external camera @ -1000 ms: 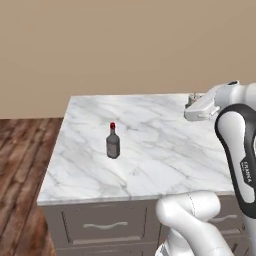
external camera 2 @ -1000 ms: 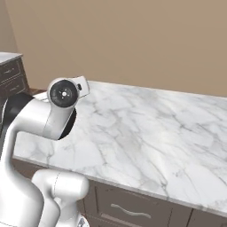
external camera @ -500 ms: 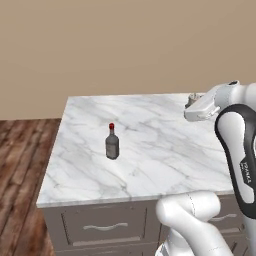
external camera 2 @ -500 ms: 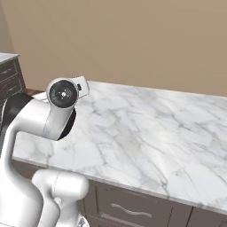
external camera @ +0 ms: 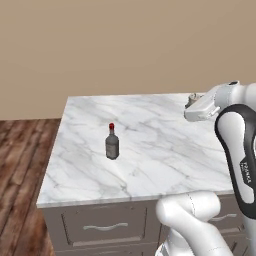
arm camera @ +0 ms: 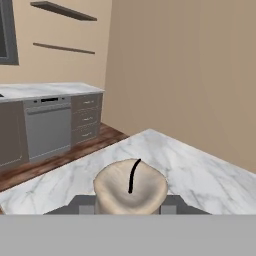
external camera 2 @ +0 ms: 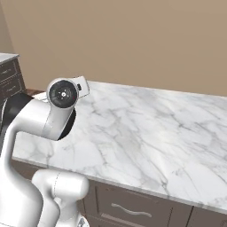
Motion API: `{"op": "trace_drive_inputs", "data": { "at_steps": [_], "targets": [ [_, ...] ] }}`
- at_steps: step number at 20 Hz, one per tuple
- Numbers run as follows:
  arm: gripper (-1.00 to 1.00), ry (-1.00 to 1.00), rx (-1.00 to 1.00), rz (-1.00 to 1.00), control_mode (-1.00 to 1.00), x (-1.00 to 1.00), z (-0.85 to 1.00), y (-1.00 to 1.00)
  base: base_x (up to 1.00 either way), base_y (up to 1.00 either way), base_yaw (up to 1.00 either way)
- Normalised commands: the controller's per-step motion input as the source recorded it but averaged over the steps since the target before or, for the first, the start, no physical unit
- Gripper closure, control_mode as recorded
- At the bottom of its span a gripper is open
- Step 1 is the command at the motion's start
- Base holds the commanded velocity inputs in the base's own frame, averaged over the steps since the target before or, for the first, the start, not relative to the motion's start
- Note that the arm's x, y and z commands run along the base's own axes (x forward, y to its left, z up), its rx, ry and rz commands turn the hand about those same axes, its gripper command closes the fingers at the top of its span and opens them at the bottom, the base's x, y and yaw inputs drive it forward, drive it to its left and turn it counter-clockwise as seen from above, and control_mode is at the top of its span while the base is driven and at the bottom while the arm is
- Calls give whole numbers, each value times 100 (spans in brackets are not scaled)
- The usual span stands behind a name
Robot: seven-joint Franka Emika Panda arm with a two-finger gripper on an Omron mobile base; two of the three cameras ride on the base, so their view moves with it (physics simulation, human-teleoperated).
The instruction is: Get the candle and the liquor from the cabinet and move them to the dining counter.
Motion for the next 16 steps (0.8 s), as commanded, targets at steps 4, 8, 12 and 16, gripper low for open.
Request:
{"op": "trace_drive_inputs", "data": {
  "at_steps": [4, 8, 12, 16],
  "targets": [
    [100, 0, 0, 0, 100, 0, 0, 0, 0, 0, 0],
    [100, 0, 0, 0, 100, 0, 0, 0, 0, 0, 0],
    [100, 2, 0, 1, -100, 10, -6, -11, 0, 0, 0],
    [100, 0, 0, 18, -100, 20, -18, -20, 0, 0, 0]
  ]
}}
